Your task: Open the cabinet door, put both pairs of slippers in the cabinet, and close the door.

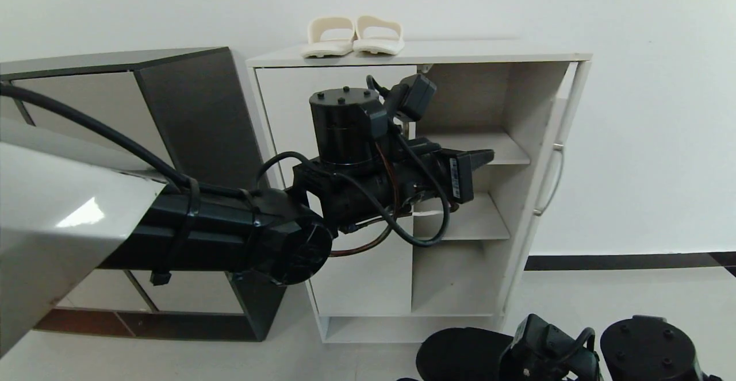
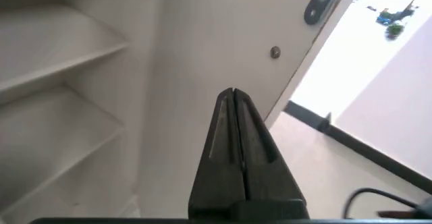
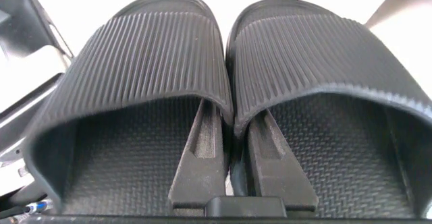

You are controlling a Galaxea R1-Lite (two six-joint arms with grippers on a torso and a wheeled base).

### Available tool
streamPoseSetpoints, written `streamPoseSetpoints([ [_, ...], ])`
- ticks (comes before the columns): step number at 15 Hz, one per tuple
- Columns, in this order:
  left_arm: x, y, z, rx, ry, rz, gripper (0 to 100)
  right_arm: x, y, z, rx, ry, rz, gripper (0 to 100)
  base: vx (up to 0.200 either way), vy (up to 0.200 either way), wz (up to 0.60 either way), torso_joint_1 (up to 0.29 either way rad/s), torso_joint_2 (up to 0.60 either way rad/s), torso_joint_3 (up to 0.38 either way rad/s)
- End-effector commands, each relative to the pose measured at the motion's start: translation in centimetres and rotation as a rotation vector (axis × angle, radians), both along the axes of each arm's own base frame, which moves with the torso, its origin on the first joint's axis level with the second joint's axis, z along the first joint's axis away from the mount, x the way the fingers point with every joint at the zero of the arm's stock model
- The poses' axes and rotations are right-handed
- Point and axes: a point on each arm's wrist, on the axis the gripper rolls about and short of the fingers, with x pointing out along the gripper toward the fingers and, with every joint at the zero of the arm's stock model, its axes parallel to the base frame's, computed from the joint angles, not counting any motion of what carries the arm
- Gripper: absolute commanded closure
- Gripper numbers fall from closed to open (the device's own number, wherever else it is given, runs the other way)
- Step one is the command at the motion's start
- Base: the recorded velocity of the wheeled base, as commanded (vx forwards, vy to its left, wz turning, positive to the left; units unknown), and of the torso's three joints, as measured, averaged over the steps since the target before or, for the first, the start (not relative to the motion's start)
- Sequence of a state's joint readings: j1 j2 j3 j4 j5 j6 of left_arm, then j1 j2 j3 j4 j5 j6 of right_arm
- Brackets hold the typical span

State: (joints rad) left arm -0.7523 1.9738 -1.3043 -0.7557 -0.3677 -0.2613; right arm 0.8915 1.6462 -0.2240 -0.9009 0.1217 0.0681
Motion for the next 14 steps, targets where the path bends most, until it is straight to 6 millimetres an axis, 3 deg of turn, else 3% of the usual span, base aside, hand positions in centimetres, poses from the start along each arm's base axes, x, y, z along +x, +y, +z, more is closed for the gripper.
streamPoseSetpoints([
  [1,-0.7,-0.3,0.4,-0.008,-0.007,-0.017,100,0.1,0.1,0.0,0.007,-0.005,-0.001,100,-0.200,0.000,0.00,0.002,0.00,0.002],
  [2,-0.7,-0.2,0.5,-0.009,-0.008,-0.014,100,0.1,0.1,0.1,0.013,-0.011,-0.004,100,-0.200,0.000,0.00,0.002,0.00,0.012],
  [4,0.2,1.9,1.2,-0.027,-0.018,0.103,100,0.9,0.1,-0.1,0.029,-0.021,-0.038,100,-0.100,0.000,0.00,0.001,0.00,0.004],
  [6,-0.9,5.2,3.1,-0.079,-0.046,0.237,100,1.7,0.0,-0.1,0.041,-0.035,-0.075,100,0.000,0.000,0.00,0.000,0.00,0.000],
  [7,-3.9,9.0,4.6,-0.097,-0.058,0.332,100,2.9,-0.6,-0.4,0.037,-0.045,-0.132,100,0.000,0.000,0.00,0.000,0.00,0.000],
  [8,-5.5,10.6,4.8,-0.097,-0.057,0.356,100,3.5,-1.0,-0.3,0.045,-0.053,-0.165,100,0.000,0.000,0.00,0.000,0.00,0.000],
  [9,-10.3,15.4,4.9,-0.038,-0.053,0.461,100,5.0,-1.2,-0.1,0.075,-0.082,-0.218,100,0.000,0.000,0.00,0.000,0.00,0.000],
  [12,-22.6,25.3,2.3,0.189,-0.052,0.854,100,5.9,-1.2,0.0,0.075,-0.124,-0.296,100,0.000,0.000,0.00,0.000,0.00,0.000],
  [14,-28.1,28.5,-0.7,0.269,0.015,1.103,100,6.1,-1.1,-0.3,0.063,-0.123,-0.313,100,0.000,0.000,0.00,0.000,0.00,0.000],
])
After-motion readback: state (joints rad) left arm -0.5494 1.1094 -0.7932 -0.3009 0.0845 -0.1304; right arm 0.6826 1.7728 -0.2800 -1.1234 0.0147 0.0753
